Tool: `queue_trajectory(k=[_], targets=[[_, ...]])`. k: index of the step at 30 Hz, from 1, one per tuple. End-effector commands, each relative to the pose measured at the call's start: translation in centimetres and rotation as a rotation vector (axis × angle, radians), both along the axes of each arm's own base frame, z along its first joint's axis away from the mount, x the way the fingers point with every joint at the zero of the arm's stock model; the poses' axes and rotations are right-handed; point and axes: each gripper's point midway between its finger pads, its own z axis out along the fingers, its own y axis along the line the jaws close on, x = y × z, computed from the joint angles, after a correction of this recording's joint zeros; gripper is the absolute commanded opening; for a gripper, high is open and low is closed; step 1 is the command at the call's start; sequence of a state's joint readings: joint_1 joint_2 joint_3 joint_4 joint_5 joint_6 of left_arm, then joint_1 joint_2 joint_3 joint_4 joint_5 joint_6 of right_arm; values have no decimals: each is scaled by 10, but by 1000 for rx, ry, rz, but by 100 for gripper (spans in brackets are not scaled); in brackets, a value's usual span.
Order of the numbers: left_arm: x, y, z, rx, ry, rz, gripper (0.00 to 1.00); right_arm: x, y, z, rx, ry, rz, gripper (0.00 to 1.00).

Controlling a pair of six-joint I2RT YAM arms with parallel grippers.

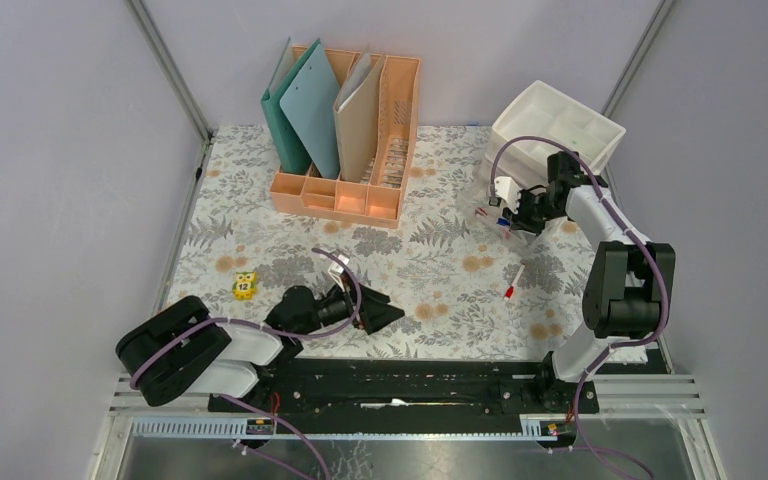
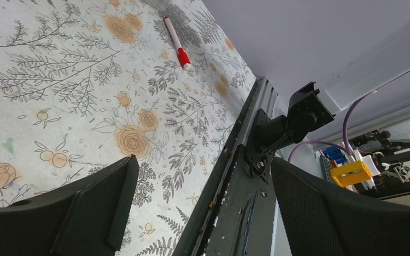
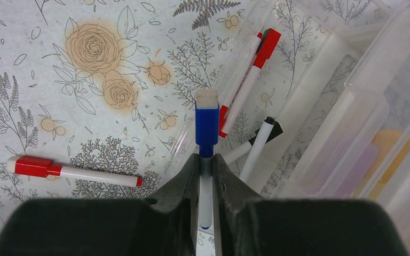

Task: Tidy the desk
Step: Move the storage box to the corner of the board.

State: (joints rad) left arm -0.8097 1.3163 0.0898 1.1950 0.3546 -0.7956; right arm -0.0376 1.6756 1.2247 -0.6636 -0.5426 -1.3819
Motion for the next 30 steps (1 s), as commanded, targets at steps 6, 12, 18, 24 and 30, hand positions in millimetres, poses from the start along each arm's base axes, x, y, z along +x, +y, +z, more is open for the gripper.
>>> queue_trajectory(k=[6,12,18,24,30], targets=[[3,-11,27,-81,-52,-36,99,8,2,13,26,-26,-6,5],[5,-23,29,-79,-46,-72,99,10,1,21,25,-48,-6,5],[2,-37,32,-84,-47,-104,99,10,1,23,24,-54,-7,5],[-4,-49,28,-75,-36,-132,99,10,1,27,24,-65,-7,5],[-7,-54,25,-70,-28,-142,99,9,0,28,24,-68,-8,5]])
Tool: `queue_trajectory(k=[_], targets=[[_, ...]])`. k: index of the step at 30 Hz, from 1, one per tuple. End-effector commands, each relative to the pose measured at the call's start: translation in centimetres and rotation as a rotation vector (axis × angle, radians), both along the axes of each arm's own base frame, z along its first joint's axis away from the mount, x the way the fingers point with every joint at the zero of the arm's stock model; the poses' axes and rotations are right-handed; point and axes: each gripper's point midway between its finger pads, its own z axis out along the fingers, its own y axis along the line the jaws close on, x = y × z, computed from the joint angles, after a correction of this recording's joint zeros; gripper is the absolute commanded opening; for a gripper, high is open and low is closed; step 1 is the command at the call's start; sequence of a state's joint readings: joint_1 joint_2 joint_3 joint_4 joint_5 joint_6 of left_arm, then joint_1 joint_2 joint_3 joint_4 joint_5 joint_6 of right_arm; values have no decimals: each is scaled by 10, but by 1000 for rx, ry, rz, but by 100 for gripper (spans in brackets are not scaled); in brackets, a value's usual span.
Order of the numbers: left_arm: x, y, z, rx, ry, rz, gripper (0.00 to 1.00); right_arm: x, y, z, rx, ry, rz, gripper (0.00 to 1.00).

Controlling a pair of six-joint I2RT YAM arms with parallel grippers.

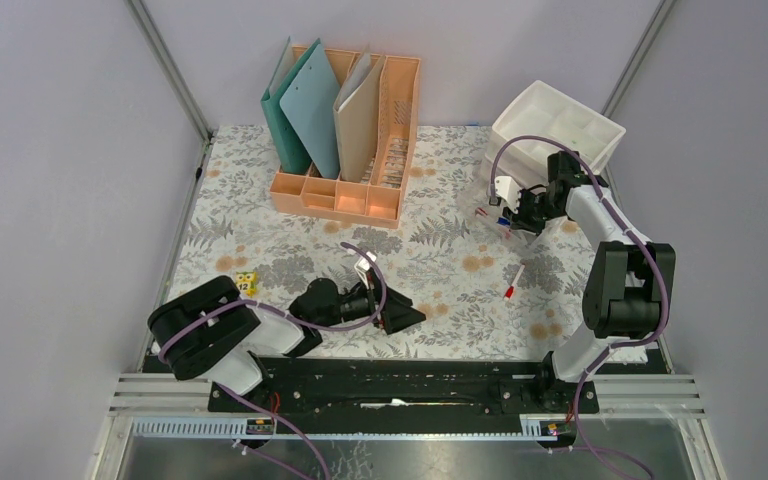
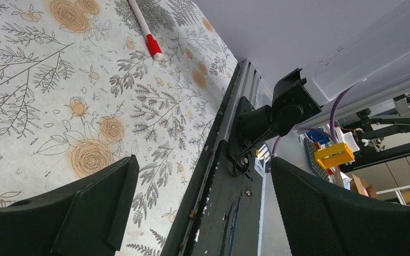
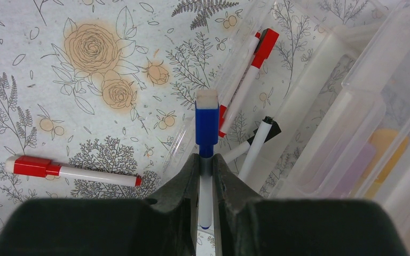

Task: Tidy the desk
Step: Move the storage box to the corner of the board.

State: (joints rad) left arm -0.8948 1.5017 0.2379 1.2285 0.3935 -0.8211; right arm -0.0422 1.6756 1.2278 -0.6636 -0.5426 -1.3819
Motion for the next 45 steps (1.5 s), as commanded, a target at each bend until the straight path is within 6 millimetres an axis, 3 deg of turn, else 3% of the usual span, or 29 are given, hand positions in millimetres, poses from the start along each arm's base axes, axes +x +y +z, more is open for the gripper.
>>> queue_trajectory(k=[1,45], targets=[[1,-10,22,-67,-52,-18,99,8,2,27,24,-65,-5,5],[-2,-18,13,-43,-40,-34,99,10,-2,26,24,-63,-14,5]])
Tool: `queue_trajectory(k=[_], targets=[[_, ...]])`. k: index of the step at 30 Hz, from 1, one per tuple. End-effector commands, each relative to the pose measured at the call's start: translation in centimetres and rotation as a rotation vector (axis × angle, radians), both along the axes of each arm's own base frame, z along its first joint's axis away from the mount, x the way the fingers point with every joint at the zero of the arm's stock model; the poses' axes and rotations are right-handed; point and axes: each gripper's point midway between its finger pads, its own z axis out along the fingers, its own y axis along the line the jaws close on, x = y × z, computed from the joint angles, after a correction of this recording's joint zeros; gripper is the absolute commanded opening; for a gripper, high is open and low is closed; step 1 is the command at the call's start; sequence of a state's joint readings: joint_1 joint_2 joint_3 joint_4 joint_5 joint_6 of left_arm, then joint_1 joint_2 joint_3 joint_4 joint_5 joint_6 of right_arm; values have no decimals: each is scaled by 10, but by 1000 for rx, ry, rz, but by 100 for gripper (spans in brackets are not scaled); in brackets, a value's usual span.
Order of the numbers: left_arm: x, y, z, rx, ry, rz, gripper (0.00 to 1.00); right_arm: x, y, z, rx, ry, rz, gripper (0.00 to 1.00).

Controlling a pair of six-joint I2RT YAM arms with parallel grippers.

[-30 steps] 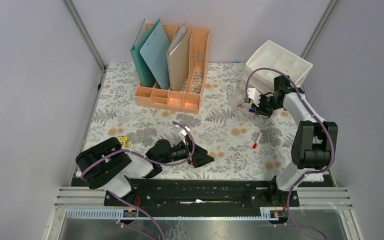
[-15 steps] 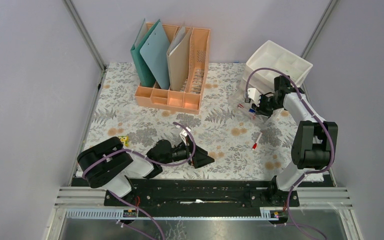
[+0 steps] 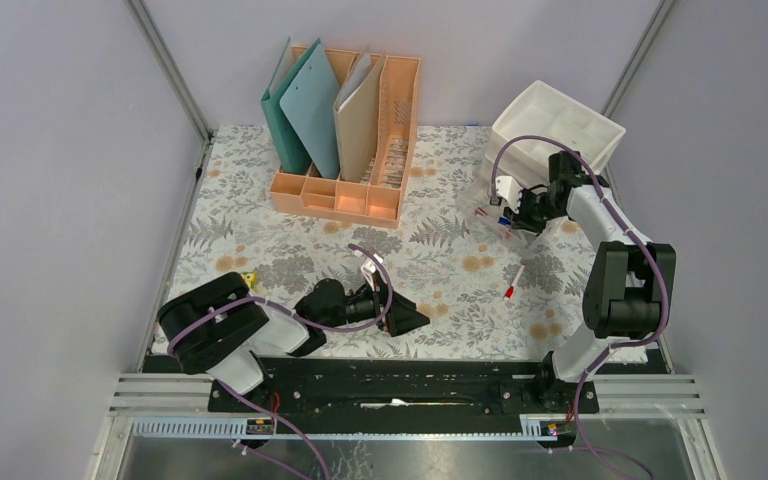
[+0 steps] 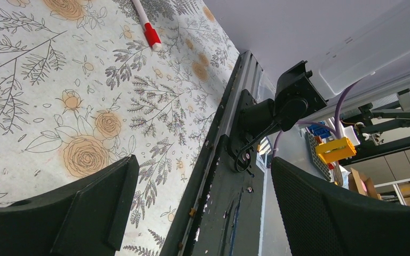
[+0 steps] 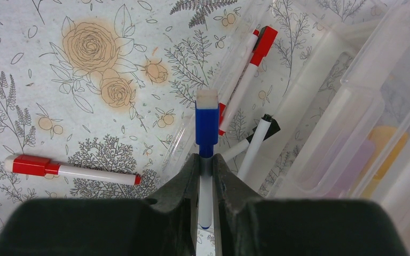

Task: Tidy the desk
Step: Move the storage box to the corner of the board.

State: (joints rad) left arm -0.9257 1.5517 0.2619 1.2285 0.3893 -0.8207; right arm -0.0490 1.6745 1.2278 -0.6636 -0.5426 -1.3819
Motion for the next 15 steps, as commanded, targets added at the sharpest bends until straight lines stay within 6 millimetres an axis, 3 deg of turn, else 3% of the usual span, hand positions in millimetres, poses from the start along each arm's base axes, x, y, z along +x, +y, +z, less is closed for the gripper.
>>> queue_trajectory(k=[1,15], targets=[[3,-8,21,-64,-54,-8,99,10,0,26,23,-61,-8,5],[3,-8,17,-54,-49,-4,99,10,-4,22,24,-50,-21,5]])
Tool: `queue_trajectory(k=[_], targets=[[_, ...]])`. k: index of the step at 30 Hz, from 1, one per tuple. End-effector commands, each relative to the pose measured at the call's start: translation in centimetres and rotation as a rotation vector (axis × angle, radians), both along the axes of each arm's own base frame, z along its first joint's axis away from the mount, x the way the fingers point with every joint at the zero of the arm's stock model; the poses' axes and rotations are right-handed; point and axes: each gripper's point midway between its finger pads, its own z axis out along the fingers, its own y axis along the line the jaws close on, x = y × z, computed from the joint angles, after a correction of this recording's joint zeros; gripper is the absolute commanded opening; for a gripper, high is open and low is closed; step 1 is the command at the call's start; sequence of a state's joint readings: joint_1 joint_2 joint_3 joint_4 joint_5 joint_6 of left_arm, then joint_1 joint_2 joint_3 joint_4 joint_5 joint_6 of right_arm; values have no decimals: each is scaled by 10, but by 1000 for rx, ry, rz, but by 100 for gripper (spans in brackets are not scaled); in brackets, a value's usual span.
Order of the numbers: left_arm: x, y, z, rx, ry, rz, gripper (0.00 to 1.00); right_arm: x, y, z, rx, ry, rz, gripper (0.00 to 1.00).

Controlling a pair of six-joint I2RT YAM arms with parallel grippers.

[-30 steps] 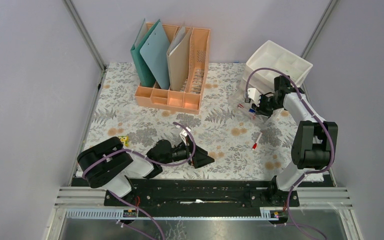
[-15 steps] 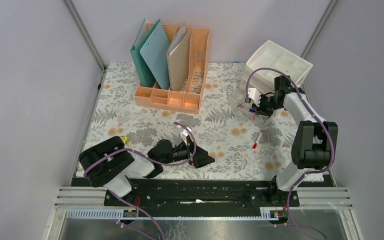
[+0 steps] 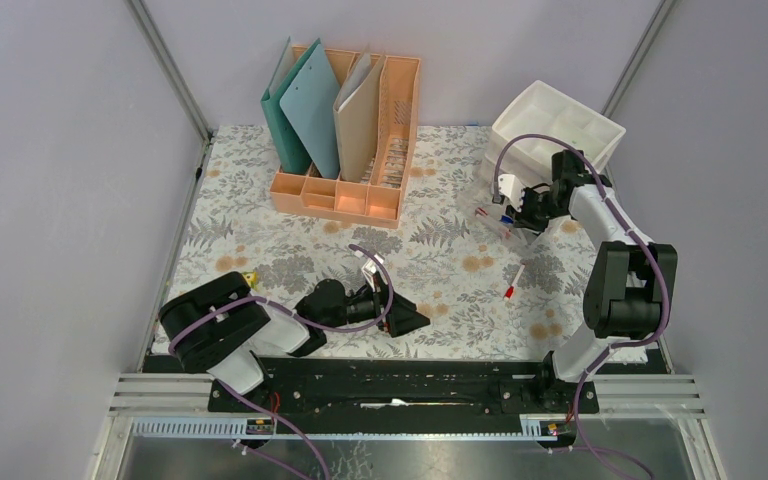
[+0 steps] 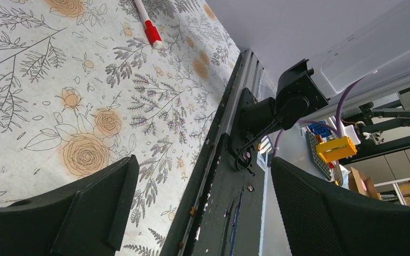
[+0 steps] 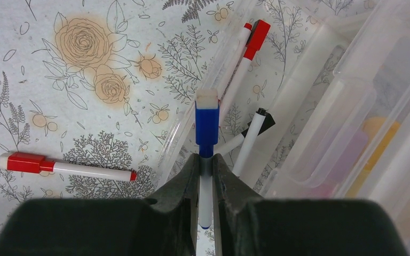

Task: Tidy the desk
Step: Move the storage box to the corner of the board.

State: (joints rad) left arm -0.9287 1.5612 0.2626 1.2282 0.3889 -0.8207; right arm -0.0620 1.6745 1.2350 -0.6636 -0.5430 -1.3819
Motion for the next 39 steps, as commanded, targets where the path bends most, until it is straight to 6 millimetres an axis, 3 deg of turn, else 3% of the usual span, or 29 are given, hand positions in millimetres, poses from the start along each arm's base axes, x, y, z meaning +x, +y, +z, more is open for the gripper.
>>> queue_trajectory(k=[1,12,17,22,30,31,32,39], targets=[[3,-7,20,-61,-54,-1,99,7,0,19,24,-42,-9,5],[9,-9,14,-25,-58,28,99,5,-2,11,25,-19,-14,5],[34,-19,-5,232,-130,193,99,-3,-1,5,26,0,-14,5],[50,-28,-1,360,-223,303,99,-13,0,0,28,16,-14,5],[46,-44,-3,371,-242,278,99,-29,1,-9,30,47,-14,5],[45,-45,-4,371,-241,274,99,95,-72,64,-304,-536,-226,5],[45,-45,-4,371,-241,272,99,98,-92,72,-390,-567,-301,5],[40,-44,-6,362,-234,265,99,110,-96,78,-399,-581,-312,5]])
